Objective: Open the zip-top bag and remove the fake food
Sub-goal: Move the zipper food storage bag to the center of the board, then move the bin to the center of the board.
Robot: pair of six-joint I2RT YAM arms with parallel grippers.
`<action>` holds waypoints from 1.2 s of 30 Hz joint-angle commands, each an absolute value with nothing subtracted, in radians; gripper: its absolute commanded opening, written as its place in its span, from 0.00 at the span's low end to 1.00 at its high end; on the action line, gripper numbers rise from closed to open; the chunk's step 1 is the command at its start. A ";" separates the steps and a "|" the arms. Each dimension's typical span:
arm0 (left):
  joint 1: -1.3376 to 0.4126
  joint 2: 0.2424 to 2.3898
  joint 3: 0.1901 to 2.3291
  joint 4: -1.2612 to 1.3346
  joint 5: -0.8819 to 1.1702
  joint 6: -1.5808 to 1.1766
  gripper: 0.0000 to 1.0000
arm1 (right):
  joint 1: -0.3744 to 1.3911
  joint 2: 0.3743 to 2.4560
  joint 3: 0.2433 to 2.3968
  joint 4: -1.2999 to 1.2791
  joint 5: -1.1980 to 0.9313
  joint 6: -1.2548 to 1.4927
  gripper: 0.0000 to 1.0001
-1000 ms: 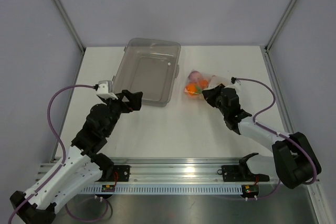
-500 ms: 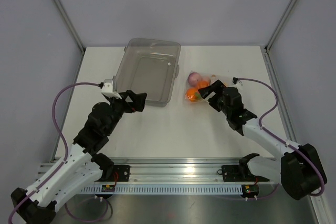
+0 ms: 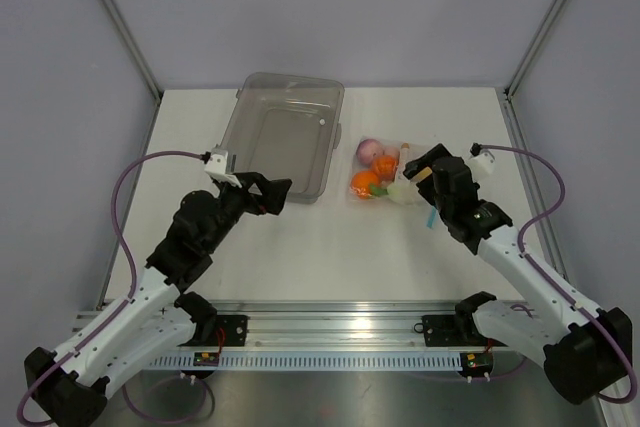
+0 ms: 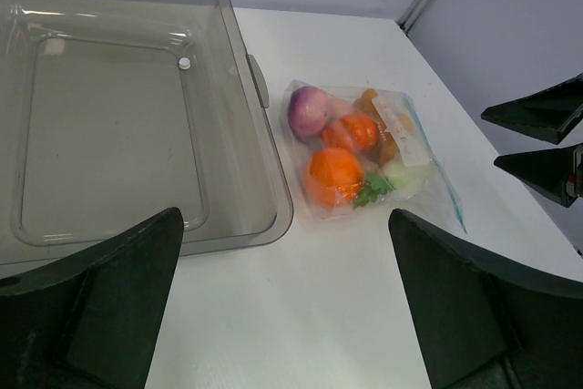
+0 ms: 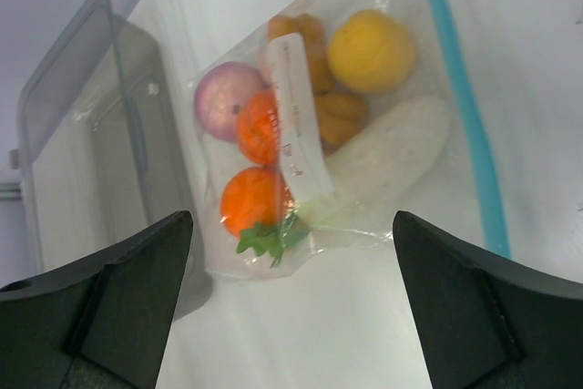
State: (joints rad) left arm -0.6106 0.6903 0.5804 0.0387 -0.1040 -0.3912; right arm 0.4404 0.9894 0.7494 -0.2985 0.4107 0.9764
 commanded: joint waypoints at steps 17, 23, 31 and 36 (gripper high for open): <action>-0.710 1.052 0.756 0.092 -0.273 -0.302 0.99 | 0.046 1.057 0.675 -0.212 0.164 0.799 0.99; -0.722 1.265 0.968 -0.035 -0.293 -0.247 0.99 | -0.058 1.084 0.621 -0.135 0.020 0.805 0.99; -0.724 1.586 1.198 -0.127 -0.325 -0.193 0.98 | -0.109 1.065 0.519 0.041 -0.118 0.857 0.99; -0.726 1.719 1.327 -0.204 -0.324 -0.172 0.98 | -0.109 1.017 0.500 0.040 -0.097 0.862 0.99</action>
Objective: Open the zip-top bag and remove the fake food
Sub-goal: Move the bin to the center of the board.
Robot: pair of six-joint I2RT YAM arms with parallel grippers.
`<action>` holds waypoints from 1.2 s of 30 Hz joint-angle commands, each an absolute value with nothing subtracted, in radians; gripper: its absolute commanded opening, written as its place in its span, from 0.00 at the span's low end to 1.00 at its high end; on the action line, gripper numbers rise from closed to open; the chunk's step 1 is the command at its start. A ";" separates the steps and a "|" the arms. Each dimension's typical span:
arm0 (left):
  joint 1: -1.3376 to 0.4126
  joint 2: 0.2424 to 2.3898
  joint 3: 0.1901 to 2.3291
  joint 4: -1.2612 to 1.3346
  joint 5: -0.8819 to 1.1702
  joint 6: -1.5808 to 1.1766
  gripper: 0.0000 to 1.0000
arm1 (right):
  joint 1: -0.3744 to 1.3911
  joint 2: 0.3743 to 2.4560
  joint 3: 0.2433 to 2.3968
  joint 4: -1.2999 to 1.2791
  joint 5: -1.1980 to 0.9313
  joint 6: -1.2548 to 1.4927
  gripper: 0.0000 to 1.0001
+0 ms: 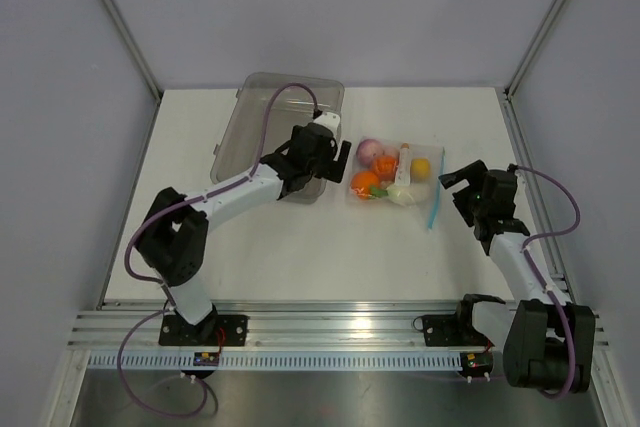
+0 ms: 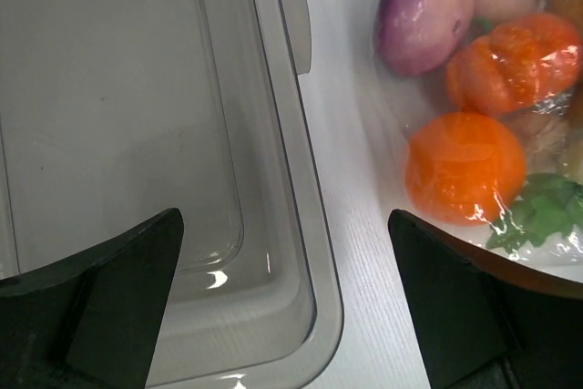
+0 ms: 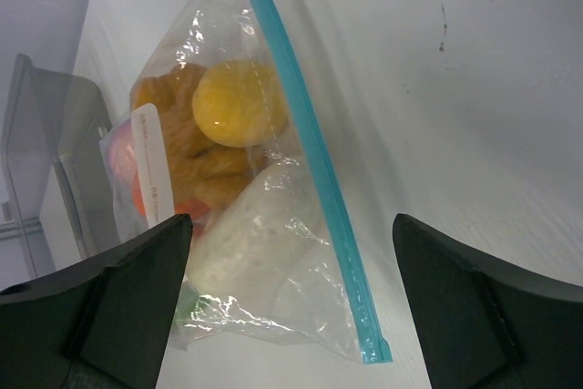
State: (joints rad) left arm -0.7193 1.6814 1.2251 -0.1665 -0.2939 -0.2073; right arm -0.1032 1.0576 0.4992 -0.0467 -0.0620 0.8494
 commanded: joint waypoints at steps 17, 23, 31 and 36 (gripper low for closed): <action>-0.712 1.999 1.574 -0.368 -0.440 -0.190 0.57 | -0.109 1.034 0.506 0.048 -0.118 0.870 0.98; -0.646 1.997 1.546 -0.367 -0.377 -0.242 0.16 | -0.109 1.037 0.506 0.049 -0.120 0.868 0.98; -0.566 1.919 1.440 -0.340 -0.357 -0.337 0.00 | -0.109 1.042 0.505 0.057 -0.127 0.868 0.98; -0.519 1.878 1.392 -0.360 -0.379 -0.402 0.00 | -0.109 1.045 0.505 0.061 -0.132 0.868 0.98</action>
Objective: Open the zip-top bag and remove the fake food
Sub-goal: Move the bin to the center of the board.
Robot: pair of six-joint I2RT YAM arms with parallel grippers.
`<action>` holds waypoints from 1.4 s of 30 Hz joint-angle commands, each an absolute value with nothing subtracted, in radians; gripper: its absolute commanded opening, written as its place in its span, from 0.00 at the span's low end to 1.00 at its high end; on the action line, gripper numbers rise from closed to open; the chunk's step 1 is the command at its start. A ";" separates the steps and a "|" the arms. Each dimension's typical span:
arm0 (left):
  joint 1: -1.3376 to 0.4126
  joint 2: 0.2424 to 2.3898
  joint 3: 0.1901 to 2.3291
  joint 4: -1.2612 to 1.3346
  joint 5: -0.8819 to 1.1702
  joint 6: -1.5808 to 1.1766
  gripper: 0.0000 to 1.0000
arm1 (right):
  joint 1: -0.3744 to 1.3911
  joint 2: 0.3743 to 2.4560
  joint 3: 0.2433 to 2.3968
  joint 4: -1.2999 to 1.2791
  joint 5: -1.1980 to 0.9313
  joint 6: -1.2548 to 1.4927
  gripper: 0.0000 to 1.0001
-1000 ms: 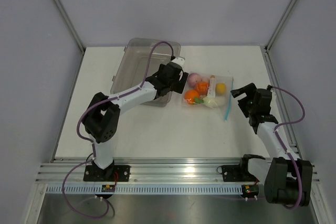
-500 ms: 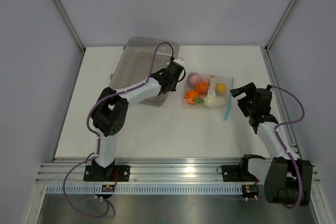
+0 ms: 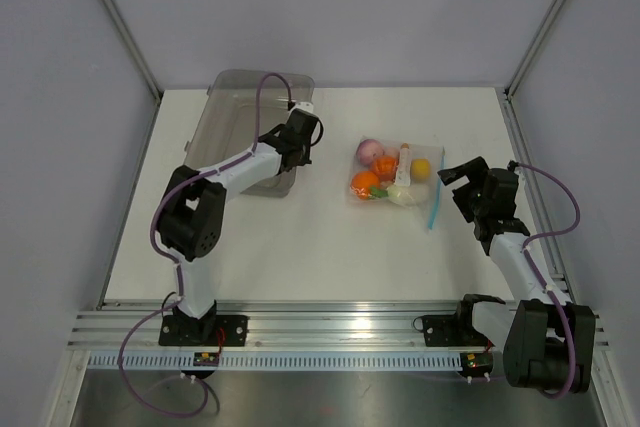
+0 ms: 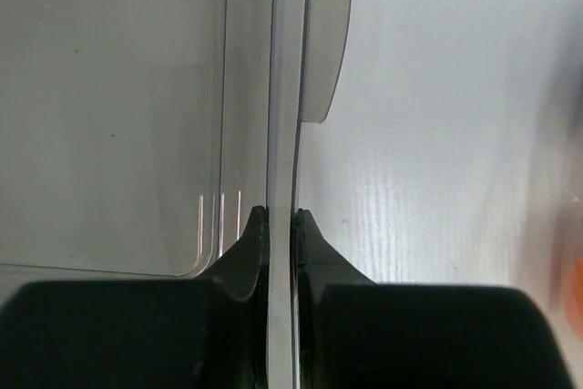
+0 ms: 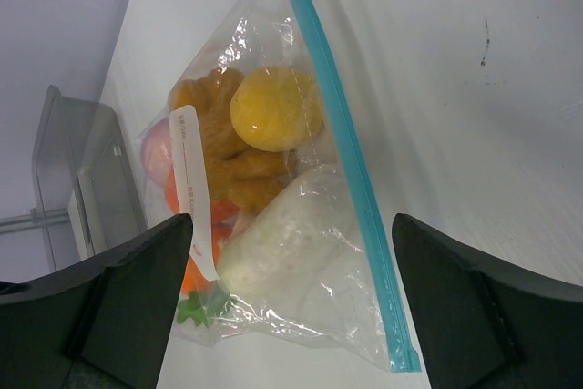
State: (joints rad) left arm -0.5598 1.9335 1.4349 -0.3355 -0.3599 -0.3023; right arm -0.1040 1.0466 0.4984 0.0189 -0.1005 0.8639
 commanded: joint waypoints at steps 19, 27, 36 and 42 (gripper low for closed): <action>-0.367 1.701 1.218 -0.256 -0.339 -0.416 0.78 | -0.107 1.100 0.491 0.100 -0.133 0.877 0.98; -0.436 1.603 1.244 -0.313 -0.393 -0.382 0.99 | -0.109 1.166 0.483 0.143 -0.150 0.884 0.98; -0.630 1.514 1.290 -0.412 -0.534 -0.316 0.99 | -0.109 1.285 0.453 0.270 -0.153 0.940 0.97; -0.726 1.431 1.273 -0.436 -0.552 -0.313 0.99 | -0.109 1.394 0.411 0.457 -0.230 1.000 0.93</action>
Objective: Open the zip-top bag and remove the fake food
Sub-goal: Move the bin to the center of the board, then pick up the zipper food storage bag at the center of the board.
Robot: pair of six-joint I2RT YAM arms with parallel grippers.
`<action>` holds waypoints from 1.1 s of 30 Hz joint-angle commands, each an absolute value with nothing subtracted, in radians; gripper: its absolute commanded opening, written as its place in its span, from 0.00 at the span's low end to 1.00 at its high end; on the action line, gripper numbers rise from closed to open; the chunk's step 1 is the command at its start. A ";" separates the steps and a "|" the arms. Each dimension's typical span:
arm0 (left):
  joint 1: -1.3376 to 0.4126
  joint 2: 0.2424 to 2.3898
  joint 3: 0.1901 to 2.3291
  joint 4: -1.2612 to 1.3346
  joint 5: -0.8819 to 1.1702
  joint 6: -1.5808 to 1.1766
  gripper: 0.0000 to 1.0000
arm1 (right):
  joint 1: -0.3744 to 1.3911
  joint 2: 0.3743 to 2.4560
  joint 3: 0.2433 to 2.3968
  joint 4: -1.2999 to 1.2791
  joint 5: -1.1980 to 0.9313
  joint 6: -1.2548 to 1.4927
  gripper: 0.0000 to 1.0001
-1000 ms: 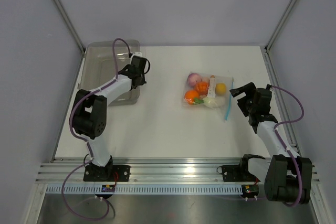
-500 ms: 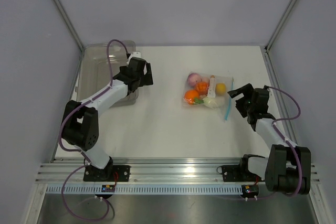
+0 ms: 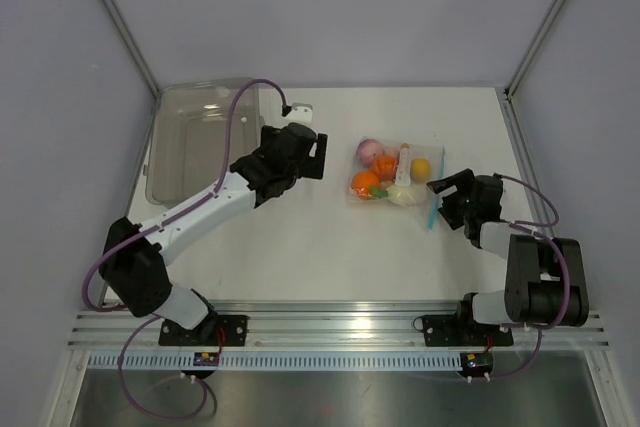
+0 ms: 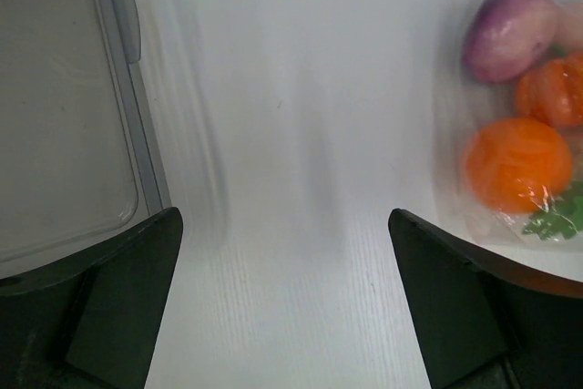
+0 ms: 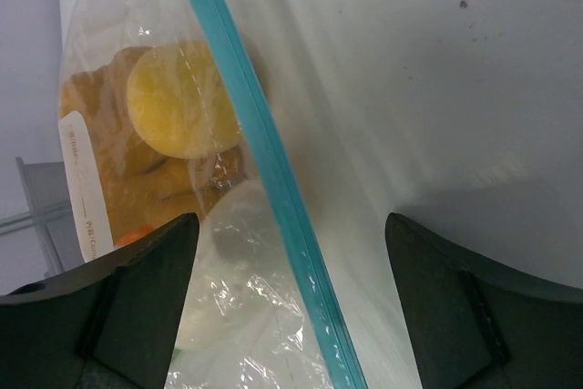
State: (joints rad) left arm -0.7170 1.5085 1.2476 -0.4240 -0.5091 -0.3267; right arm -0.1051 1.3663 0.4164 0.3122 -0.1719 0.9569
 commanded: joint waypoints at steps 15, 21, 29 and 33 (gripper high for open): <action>-0.954 1.318 1.121 -0.312 -0.590 -0.241 0.99 | -0.109 1.226 0.339 0.538 -0.262 1.014 0.16; -1.037 1.355 1.082 -0.181 -0.577 -0.100 0.99 | -0.107 1.132 0.351 0.465 -0.273 0.996 0.00; -1.123 1.307 1.009 -0.032 -0.495 -0.015 0.99 | -0.066 1.060 0.367 0.382 -0.249 0.991 0.00; -1.164 1.299 1.002 -0.005 -0.485 -0.006 0.99 | 0.045 1.014 0.403 0.298 -0.132 0.991 0.00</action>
State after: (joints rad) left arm -1.1397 1.3445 1.0069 -0.1184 -0.5095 -0.0387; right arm -0.0341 1.0595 0.3454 0.3527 -0.2214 1.0042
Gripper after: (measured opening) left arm 0.988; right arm 0.011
